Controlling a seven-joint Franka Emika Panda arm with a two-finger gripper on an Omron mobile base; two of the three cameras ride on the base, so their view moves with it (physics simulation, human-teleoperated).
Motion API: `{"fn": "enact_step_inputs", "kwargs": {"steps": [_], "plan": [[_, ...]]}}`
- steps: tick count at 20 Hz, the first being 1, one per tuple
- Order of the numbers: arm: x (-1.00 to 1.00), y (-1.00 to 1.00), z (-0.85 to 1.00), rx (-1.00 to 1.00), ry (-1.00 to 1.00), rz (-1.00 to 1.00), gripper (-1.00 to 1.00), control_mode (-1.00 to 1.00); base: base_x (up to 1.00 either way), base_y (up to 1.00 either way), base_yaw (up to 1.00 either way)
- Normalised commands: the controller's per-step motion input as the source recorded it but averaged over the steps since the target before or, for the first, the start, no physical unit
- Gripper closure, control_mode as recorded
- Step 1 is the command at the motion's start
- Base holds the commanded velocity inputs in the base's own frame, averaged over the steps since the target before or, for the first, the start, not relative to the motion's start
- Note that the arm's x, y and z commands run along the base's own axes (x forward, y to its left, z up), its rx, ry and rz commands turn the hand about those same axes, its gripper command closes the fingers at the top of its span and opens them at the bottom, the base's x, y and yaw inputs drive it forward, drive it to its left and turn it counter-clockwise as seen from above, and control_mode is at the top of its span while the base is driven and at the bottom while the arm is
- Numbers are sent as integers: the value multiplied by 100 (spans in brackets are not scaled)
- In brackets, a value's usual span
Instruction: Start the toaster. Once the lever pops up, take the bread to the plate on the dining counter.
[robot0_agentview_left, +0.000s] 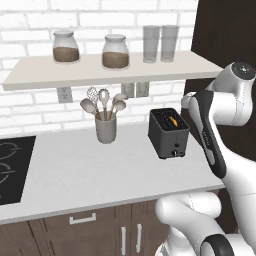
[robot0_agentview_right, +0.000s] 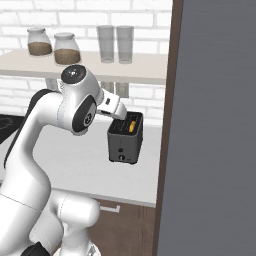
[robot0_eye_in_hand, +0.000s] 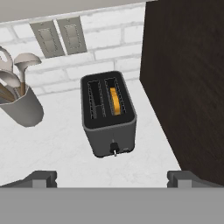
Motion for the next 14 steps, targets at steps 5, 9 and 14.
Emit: {"fn": "enact_step_inputs", "kwargs": {"steps": [5, 9, 14], "plan": [[0, 0, 0, 0, 0, 0, -100, -100, 0, 0, 0], [0, 0, 0, 0, 0, 0, -100, -100, 0, 0, 0], [0, 0, 0, 0, 0, 0, -100, -100, 0, 0, 0]]}}
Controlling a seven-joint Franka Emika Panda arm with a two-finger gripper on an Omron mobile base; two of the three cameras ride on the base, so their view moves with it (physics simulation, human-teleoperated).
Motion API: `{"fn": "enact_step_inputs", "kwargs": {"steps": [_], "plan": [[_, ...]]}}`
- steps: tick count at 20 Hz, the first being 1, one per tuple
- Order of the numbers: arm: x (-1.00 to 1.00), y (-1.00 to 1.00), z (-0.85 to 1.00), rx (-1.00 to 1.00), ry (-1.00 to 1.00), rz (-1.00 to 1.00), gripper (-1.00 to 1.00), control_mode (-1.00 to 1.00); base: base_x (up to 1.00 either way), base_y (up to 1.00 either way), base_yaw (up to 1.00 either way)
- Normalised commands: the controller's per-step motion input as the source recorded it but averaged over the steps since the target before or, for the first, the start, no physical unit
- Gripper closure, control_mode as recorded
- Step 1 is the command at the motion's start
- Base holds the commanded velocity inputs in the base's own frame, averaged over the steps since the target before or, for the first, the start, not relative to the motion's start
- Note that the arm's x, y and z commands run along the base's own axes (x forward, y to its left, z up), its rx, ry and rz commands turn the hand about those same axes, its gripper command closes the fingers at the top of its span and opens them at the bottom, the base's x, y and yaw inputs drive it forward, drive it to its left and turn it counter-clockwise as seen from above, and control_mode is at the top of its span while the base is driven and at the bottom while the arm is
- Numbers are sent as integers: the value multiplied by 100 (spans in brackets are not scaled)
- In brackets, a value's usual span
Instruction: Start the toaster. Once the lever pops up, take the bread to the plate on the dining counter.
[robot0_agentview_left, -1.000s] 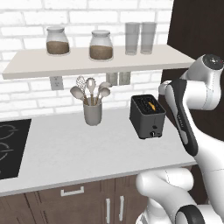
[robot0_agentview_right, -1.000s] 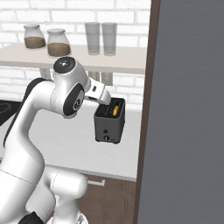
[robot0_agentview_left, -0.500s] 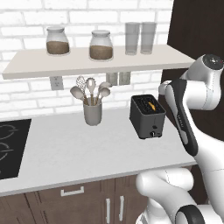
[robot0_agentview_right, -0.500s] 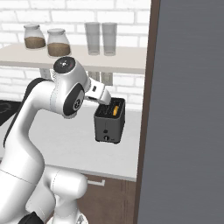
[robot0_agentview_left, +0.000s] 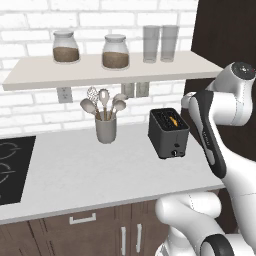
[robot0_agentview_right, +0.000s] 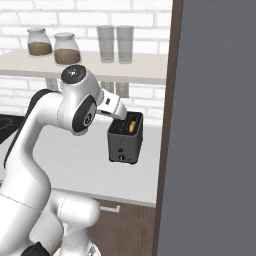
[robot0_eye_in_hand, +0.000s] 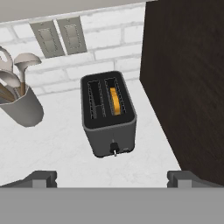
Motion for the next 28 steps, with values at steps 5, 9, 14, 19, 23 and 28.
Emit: {"fn": "enact_step_inputs", "kwargs": {"steps": [5, 9, 14, 19, 23, 28], "plan": [[0, 0, 0, 0, 0, 0, -100, -100, 0, 0, 0], [0, 0, 0, 0, 0, 0, -100, -100, 0, 0, 0], [0, 0, 0, 0, 0, 0, -100, -100, 0, 0, 0], [0, 0, 0, 0, 0, 0, -100, -100, 0, 0, 0], [0, 0, 0, 0, 0, 0, -100, -100, 0, 0, 0], [0, 0, 0, 0, 0, 0, -100, -100, 0, 0, 0]]}}
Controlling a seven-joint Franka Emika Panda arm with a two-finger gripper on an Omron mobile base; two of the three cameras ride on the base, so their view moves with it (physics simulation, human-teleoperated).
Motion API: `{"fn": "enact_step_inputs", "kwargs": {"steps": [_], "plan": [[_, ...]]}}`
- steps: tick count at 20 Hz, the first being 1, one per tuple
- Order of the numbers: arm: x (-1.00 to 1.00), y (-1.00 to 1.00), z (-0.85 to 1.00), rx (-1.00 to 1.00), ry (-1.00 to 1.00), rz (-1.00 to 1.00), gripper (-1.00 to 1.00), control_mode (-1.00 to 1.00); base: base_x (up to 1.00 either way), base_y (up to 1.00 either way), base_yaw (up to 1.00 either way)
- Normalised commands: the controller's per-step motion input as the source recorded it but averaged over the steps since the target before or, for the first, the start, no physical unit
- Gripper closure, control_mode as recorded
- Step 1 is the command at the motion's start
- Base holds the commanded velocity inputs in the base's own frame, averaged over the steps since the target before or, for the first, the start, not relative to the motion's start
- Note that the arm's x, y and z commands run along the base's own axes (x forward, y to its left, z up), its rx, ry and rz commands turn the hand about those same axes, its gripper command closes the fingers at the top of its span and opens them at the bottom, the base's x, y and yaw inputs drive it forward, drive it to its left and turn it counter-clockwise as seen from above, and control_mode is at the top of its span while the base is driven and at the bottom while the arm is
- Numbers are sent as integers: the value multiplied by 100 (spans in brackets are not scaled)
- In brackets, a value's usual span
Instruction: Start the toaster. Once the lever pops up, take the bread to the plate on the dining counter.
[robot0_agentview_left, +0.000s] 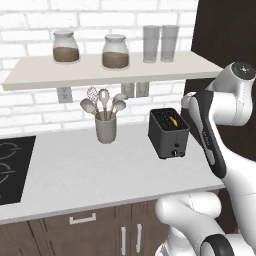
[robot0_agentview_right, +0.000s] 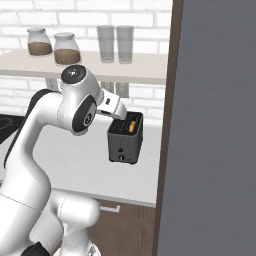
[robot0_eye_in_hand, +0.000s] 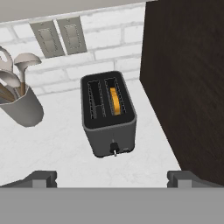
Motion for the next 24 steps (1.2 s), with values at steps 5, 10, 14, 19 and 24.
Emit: {"fn": "enact_step_inputs", "kwargs": {"steps": [5, 10, 14, 19, 24], "plan": [[0, 0, 0, 0, 0, 0, -100, -100, 0, 0, 0], [0, 0, 0, 0, 0, 0, -100, -100, 0, 0, 0], [0, 0, 0, 0, 0, 0, -100, -100, 0, 0, 0], [0, 0, 0, 0, 0, 0, -100, -100, 0, 0, 0], [0, 0, 0, 0, 0, 0, -100, -100, 0, 0, 0]]}}
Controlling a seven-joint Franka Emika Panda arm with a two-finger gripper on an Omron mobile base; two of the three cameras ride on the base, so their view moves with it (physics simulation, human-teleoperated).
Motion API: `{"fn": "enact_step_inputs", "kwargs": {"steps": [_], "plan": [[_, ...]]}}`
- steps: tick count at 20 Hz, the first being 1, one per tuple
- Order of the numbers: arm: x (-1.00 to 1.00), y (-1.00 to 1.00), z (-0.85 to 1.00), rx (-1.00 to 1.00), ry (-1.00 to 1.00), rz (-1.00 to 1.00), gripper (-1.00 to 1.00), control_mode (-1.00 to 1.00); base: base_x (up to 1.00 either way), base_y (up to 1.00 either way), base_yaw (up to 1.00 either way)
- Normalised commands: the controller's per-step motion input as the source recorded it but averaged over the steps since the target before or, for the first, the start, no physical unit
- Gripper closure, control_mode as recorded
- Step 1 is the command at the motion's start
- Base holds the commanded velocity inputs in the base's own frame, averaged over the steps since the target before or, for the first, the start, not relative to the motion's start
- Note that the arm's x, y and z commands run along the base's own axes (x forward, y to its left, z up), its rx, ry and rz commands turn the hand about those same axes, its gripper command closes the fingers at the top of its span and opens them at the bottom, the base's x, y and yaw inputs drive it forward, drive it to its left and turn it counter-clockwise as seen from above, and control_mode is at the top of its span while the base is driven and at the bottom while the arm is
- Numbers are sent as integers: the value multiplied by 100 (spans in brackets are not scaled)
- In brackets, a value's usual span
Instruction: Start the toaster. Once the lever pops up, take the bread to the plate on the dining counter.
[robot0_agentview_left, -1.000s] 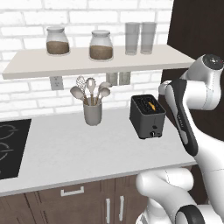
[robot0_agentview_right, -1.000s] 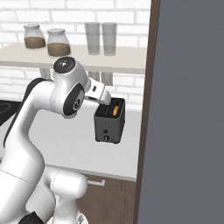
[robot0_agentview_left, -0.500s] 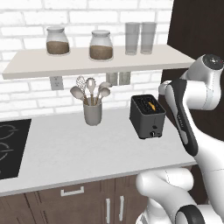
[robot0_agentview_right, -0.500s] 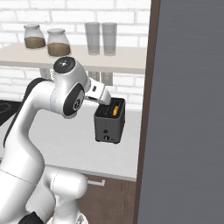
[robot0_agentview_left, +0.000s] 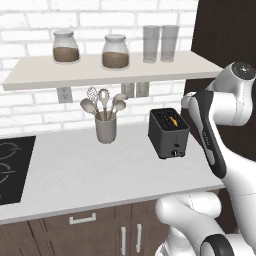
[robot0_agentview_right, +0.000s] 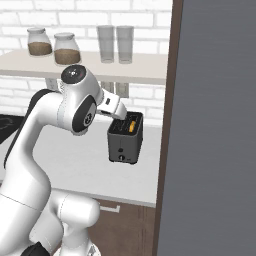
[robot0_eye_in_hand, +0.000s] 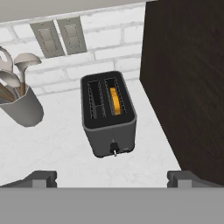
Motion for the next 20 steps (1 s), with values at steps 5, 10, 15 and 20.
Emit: {"fn": "enact_step_inputs", "kwargs": {"steps": [5, 10, 15, 20], "plan": [[0, 0, 0, 0, 0, 0, -100, -100, 0, 0, 0], [0, 0, 0, 0, 0, 0, -100, -100, 0, 0, 0], [0, 0, 0, 0, 0, 0, -100, -100, 0, 0, 0], [0, 0, 0, 0, 0, 0, -100, -100, 0, 0, 0]]}}
